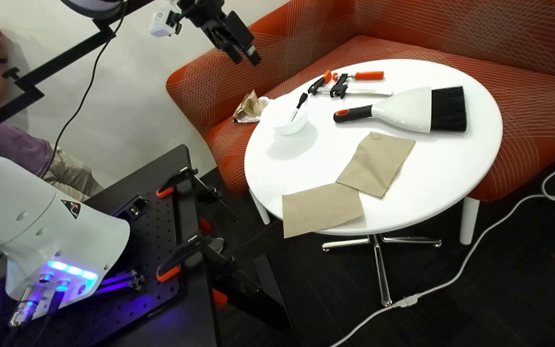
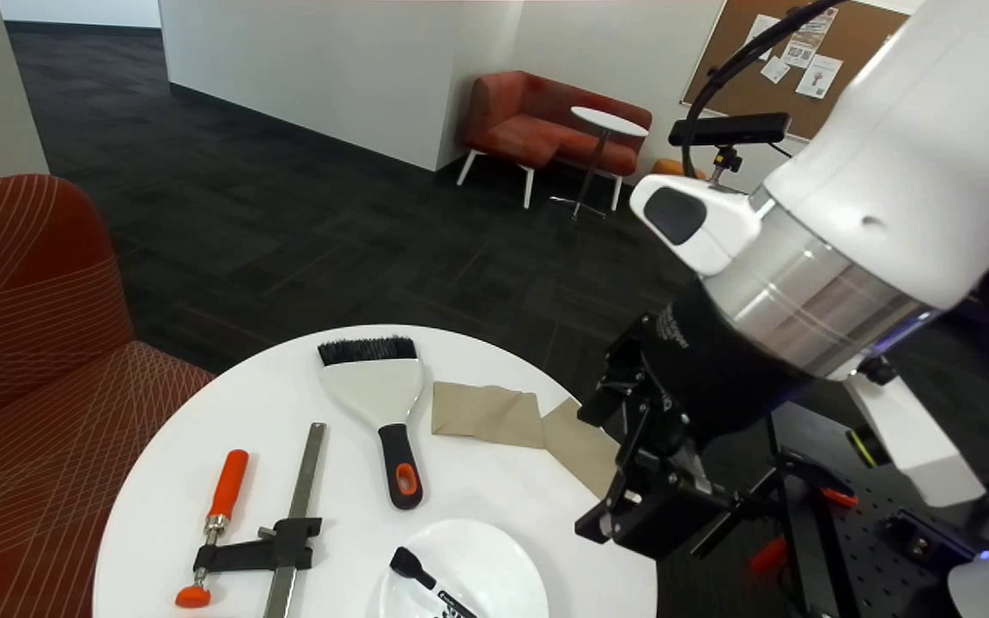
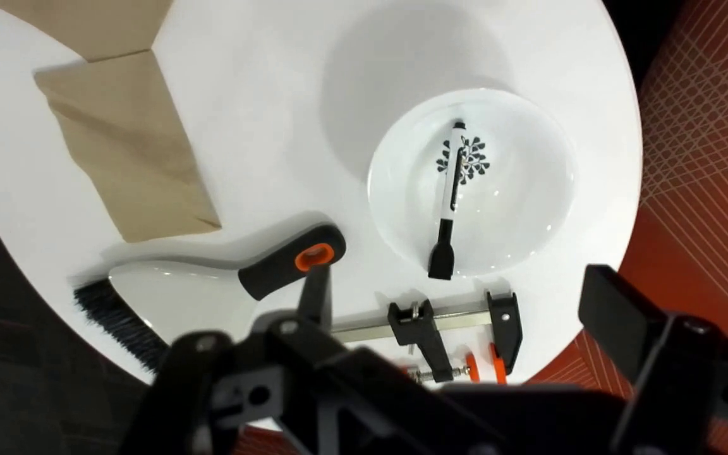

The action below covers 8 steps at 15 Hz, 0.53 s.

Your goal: Remove the object from the bowl and put it on the table

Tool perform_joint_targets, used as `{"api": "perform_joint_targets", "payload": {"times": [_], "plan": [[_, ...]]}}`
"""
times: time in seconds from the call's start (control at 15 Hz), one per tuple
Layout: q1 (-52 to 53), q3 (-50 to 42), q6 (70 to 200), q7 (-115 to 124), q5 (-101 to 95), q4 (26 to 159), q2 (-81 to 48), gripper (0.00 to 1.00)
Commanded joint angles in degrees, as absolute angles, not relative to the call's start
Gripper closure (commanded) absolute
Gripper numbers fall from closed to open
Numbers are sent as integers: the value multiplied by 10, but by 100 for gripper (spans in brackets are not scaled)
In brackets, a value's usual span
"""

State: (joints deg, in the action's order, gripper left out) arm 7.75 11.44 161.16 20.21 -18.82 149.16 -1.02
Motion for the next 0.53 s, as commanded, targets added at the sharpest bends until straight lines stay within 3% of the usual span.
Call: {"api": "perform_joint_targets", "payload": {"times": [0.0,0.47], "plan": [[75,109,1644,211,-199,1457,-84,0],[69,127,1697,183,-172,1406,-195,0]]}}
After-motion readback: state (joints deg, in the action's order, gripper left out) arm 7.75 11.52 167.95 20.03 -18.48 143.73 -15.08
